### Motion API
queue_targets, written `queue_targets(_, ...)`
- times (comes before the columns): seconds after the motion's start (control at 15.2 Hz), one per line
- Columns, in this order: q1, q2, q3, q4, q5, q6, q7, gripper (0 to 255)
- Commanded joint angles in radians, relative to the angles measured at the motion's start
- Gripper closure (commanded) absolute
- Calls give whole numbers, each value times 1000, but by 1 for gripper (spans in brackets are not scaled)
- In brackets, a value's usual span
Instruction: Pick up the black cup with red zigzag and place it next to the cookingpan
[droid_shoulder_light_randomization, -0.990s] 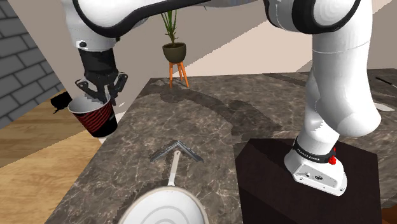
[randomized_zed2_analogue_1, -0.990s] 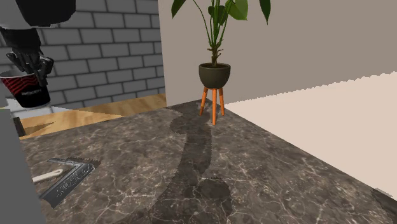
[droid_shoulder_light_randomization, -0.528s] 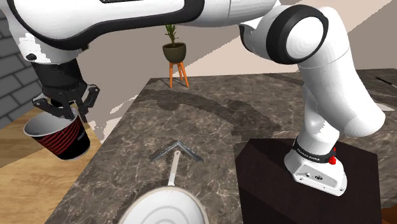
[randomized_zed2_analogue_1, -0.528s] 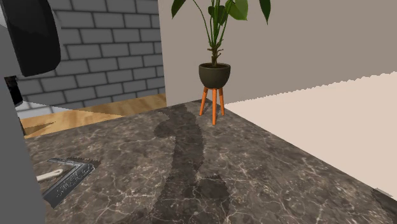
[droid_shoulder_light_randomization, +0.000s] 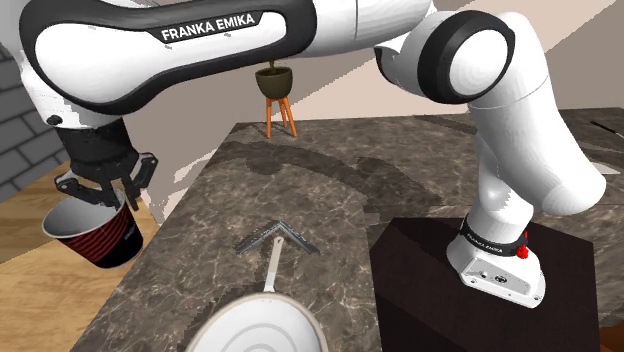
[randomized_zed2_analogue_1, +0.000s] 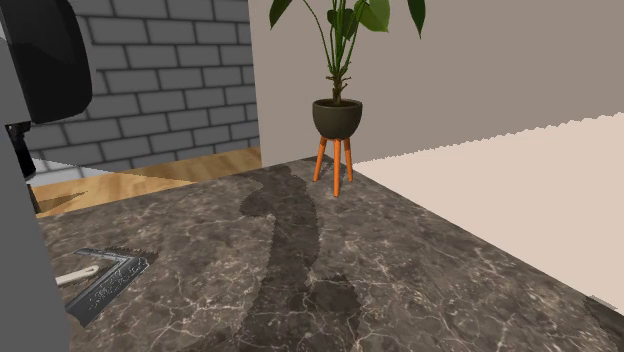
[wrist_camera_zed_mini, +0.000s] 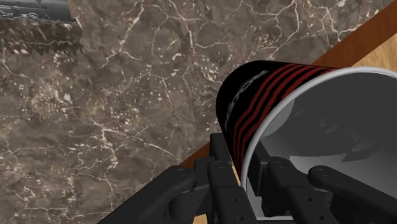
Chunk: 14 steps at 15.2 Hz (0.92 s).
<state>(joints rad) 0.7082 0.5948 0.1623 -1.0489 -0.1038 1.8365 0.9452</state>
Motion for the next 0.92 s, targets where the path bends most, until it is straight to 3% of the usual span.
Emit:
queue_targets(0.0,-2,-3,0,-34,0,32,1,255)
queue_targets(0.86,-13,-10,-2,-221,-3,211,9,255)
